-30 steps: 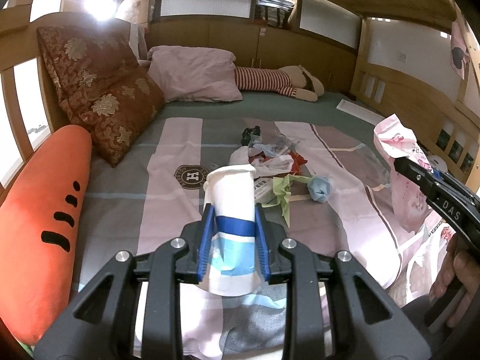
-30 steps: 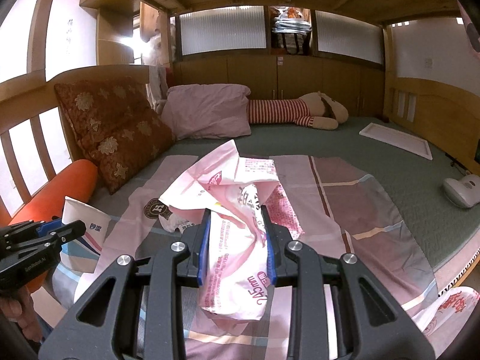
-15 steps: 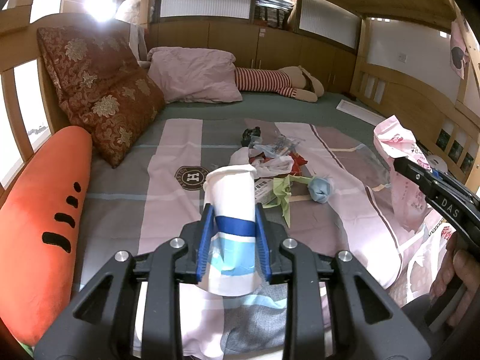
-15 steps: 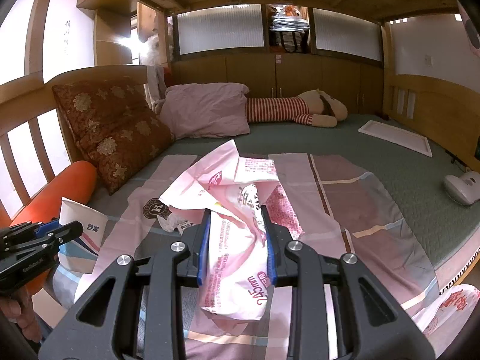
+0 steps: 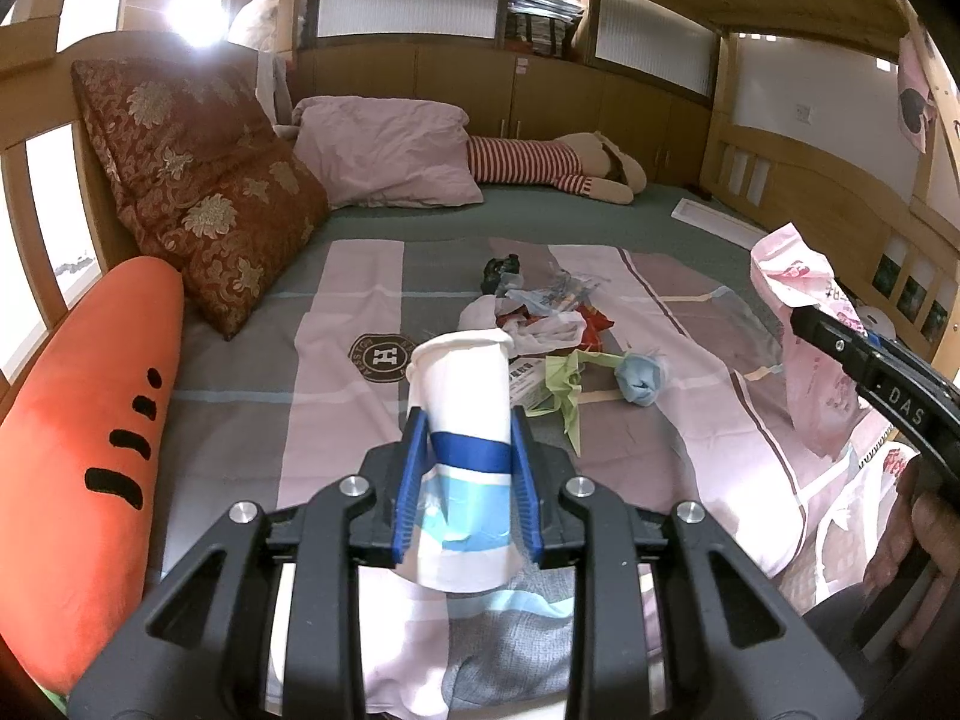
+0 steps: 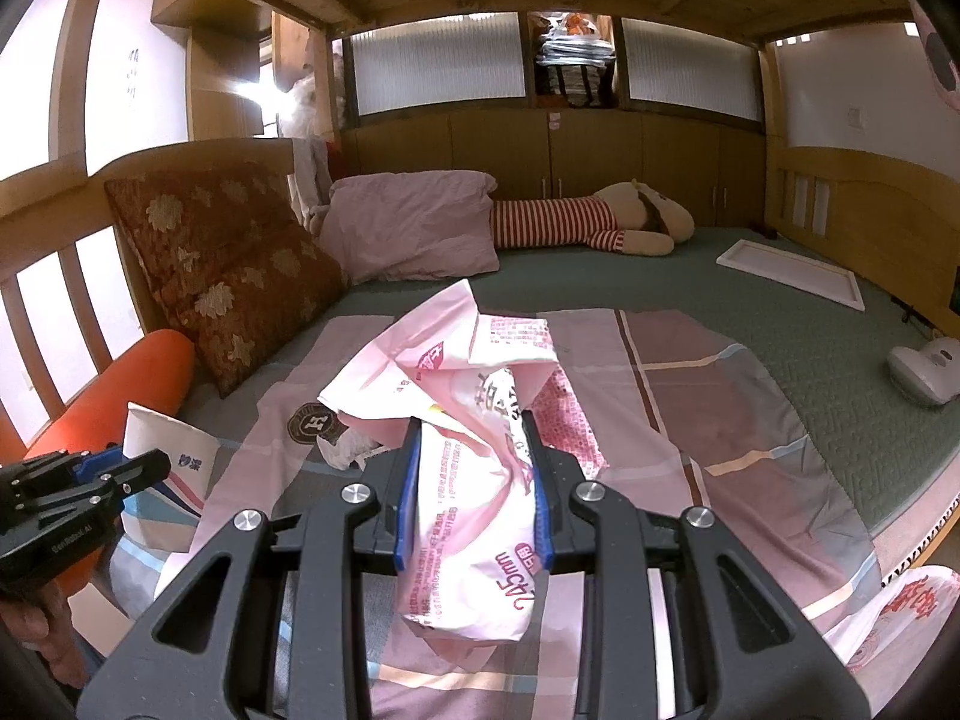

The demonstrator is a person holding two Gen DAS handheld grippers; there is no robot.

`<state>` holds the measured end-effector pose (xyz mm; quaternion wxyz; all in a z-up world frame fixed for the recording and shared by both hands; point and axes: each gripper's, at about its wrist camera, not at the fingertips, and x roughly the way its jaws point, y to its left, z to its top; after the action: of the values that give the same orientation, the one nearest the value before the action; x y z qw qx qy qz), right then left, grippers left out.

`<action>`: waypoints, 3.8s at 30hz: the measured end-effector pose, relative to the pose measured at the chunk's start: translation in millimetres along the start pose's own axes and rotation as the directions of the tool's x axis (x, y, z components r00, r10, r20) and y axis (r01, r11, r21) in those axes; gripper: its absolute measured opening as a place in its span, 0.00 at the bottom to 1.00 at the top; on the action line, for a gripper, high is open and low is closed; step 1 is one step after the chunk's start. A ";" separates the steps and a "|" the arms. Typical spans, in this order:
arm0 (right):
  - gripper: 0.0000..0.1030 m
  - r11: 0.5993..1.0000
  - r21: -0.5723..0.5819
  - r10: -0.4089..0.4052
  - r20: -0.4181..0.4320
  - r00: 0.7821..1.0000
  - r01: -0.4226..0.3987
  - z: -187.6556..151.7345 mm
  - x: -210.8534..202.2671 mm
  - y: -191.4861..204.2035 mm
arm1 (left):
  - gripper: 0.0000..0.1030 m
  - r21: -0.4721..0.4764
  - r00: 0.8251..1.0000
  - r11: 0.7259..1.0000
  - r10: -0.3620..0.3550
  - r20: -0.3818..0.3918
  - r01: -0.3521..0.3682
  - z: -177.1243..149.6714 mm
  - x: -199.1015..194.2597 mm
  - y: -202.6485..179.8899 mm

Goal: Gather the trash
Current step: 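Carry the pink plastic bag to the white trash bag and release it with the right tool, then drop the white paper cup into the white trash bag with the left tool, then move both open tools back over the remaining trash pile, then grasp the white tissue with the left tool while the right tool grasps the blue mask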

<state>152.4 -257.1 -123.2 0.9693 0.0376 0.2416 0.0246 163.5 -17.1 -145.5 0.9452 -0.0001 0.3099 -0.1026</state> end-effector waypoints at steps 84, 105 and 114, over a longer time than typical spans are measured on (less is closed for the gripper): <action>0.90 0.998 0.032 -0.052 -0.026 0.998 0.052 -0.1 12.3 -4.0 | 0.97 -0.033 1.000 0.999 -0.016 -0.016 0.016 38.2 30.2 16.0; 0.90 0.998 0.008 -0.054 -0.332 0.942 0.060 -9.9 149.0 -24.6 | 0.93 0.095 0.976 0.995 0.010 -0.216 0.011 35.1 155.3 0.9; 0.60 0.994 -0.065 -0.107 -0.491 0.865 0.086 -36.0 237.0 -32.9 | 0.92 0.122 0.958 0.992 0.011 -0.288 0.026 30.3 215.9 0.7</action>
<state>345.5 -272.0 -268.2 0.8761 -0.0021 0.4820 -0.0101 351.3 -60.2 -247.5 0.8879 0.0726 0.4370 -0.1243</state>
